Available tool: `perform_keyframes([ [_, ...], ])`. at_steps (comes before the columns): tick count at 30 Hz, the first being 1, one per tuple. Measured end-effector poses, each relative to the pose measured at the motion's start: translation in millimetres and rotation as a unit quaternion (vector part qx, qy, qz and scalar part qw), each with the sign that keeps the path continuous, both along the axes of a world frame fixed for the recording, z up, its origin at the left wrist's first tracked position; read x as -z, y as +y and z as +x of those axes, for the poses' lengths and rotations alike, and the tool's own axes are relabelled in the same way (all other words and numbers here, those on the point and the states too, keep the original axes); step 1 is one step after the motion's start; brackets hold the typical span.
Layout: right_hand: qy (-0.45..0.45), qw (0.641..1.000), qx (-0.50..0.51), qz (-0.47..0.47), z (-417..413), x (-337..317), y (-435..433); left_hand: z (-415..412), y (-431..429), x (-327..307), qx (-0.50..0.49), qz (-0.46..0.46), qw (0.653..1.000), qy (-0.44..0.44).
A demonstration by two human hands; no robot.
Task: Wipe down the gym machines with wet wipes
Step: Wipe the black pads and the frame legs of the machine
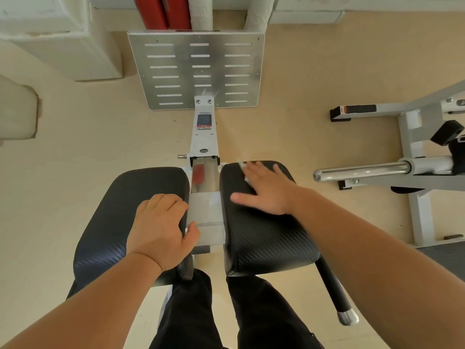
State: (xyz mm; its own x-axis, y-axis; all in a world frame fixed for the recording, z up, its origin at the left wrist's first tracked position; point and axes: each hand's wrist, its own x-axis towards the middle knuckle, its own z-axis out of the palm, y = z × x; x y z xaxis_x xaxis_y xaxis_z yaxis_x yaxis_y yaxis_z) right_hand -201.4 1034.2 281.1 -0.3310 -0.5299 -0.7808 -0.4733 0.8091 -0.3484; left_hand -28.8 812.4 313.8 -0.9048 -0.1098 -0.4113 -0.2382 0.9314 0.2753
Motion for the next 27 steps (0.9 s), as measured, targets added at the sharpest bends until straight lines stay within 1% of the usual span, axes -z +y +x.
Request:
perform_keyframes([
  [3,0.002,0.993,-0.093,-0.068,40.1,-35.3,11.8,-2.7,-0.7,-0.9,0.005,0.005,1.0,0.002],
  [6,0.001,0.989,-0.117,-0.088,54.4,-46.2,38.8,-4.2,0.0,-2.0,0.007,0.003,1.0,0.011],
  [8,-0.002,0.989,-0.118,-0.086,45.0,-41.1,34.0,-4.1,0.7,-2.2,0.011,0.003,1.0,0.016],
  [13,-0.018,0.99,-0.122,-0.063,-3.5,0.6,-25.0,-3.0,4.8,-2.1,0.004,0.01,0.999,0.052],
  [16,-0.009,0.987,-0.155,-0.05,-22.3,21.9,-46.4,-2.8,2.5,1.8,-0.002,0.021,0.997,0.076],
  [18,-0.001,0.977,-0.208,-0.05,-15.3,20.1,-49.0,1.4,0.1,4.3,-0.003,0.028,0.996,0.087],
  [20,0.001,0.96,-0.269,-0.079,2.5,5.1,-41.7,5.7,-2.3,5.5,-0.006,0.031,0.995,0.092],
  [23,-0.021,0.931,-0.342,-0.127,27.9,-31.0,-22.0,8.1,-4.3,5.3,-0.006,0.031,0.995,0.098],
  [25,-0.041,0.917,-0.368,-0.145,34.9,-43.4,-14.5,8.2,-4.6,4.8,-0.004,0.03,0.995,0.097],
  [27,-0.051,0.91,-0.378,-0.16,27.7,-39.5,-17.1,8.8,-3.3,4.0,-0.008,0.032,0.995,0.098],
])
